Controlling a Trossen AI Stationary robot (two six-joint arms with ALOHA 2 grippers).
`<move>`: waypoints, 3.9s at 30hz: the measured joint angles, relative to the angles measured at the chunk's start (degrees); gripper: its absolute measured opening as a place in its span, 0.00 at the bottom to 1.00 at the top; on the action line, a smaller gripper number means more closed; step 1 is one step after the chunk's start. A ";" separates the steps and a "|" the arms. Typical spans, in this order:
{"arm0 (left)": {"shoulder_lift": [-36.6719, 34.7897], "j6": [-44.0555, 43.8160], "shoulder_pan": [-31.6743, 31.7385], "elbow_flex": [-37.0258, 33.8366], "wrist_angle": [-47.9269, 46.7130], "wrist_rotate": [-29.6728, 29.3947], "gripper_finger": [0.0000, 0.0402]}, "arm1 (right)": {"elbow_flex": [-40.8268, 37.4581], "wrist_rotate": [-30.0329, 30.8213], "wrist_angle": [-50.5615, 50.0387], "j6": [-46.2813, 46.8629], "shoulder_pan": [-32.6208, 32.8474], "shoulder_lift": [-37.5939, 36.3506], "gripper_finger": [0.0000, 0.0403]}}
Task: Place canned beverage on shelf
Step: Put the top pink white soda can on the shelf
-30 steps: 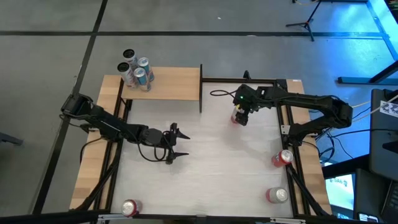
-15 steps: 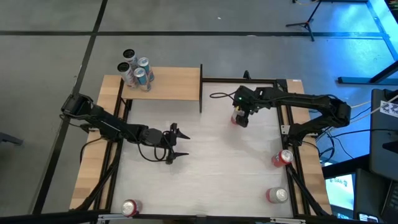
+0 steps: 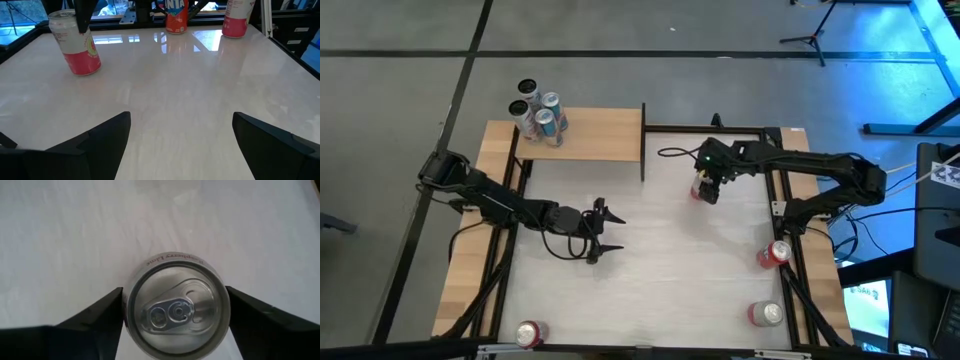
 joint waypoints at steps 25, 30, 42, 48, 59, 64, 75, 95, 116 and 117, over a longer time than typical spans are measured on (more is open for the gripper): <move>0.00 1.18 0.00 -0.02 2.92 -0.40 0.85 | 10.25 -1.31 7.18 4.33 16.71 4.90 0.71; 0.00 1.52 0.00 -0.04 3.20 -0.41 0.85 | 15.34 -2.38 6.22 4.16 17.74 11.19 0.71; 0.00 1.05 0.00 -0.04 2.88 -0.41 0.85 | 22.68 -3.39 3.76 1.20 17.70 20.21 0.71; 0.00 1.04 0.00 -0.04 2.84 -0.42 0.85 | 22.66 -3.82 3.92 -0.02 17.69 20.85 0.86; 0.00 0.96 0.00 -0.04 2.97 -0.42 0.85 | 24.48 -3.82 -3.09 -0.02 17.68 15.94 0.96; 0.00 -0.25 0.02 -0.04 3.02 -0.40 0.85 | 20.90 -1.30 -3.49 1.37 17.70 8.16 0.96; 0.00 1.01 0.02 -0.04 5.43 0.42 0.85 | -3.68 1.34 9.85 2.91 17.67 -12.30 0.96; 0.00 1.42 2.88 4.81 4.08 -8.32 0.97 | -11.77 16.20 21.76 -1.66 17.64 -17.94 0.96; 6.83 -5.48 7.22 28.84 -27.81 -5.26 0.96 | -22.93 10.39 38.27 -14.90 17.66 -38.88 0.96; 7.95 -5.21 7.85 31.22 -30.59 -4.74 0.96 | -23.64 9.21 38.01 -15.17 17.65 -40.57 0.96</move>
